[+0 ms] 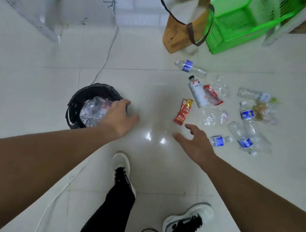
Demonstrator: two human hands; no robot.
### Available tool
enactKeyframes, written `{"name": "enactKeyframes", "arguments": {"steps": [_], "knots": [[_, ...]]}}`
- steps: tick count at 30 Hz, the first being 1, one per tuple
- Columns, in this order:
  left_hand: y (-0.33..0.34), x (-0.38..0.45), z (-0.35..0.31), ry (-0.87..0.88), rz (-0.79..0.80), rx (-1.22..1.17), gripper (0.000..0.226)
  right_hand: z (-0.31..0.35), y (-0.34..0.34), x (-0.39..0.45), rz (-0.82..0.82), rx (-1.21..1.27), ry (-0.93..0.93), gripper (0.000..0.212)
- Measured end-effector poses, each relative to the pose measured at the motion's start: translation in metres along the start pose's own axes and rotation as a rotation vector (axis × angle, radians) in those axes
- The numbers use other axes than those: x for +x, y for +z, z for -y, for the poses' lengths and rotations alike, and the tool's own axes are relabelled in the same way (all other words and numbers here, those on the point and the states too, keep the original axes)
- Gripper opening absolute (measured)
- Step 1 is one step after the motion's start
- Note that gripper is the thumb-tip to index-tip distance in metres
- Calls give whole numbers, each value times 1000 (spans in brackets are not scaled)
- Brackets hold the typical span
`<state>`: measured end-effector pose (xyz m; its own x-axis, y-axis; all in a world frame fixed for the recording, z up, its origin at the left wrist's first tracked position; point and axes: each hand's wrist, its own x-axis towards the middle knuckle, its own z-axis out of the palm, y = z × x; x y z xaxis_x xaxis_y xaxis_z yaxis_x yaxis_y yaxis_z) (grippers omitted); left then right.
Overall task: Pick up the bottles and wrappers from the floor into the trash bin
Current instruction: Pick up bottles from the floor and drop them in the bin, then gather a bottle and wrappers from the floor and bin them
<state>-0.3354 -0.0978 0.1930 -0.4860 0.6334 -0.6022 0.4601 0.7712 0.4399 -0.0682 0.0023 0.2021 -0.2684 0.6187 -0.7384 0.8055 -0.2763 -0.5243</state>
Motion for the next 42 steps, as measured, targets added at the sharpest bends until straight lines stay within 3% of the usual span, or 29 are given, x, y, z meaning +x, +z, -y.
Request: {"name": "enactKeyframes", "arguments": {"steps": [10, 18, 29, 34, 42], "knots": [[117, -64, -175, 143, 78, 61, 74, -161, -172, -81, -194, 149, 157, 79], [169, -76, -213, 111, 72, 139, 77, -230, -224, -103, -222, 238, 180, 86], [189, 1, -217, 56, 162, 177, 89, -197, -223, -28, -153, 271, 276, 91], [212, 68, -215, 26, 145, 163, 93, -184, -197, 43, -200, 407, 440, 96], [333, 191, -153, -52, 67, 214, 92, -264, -99, 189, -187, 555, 706, 111]]}}
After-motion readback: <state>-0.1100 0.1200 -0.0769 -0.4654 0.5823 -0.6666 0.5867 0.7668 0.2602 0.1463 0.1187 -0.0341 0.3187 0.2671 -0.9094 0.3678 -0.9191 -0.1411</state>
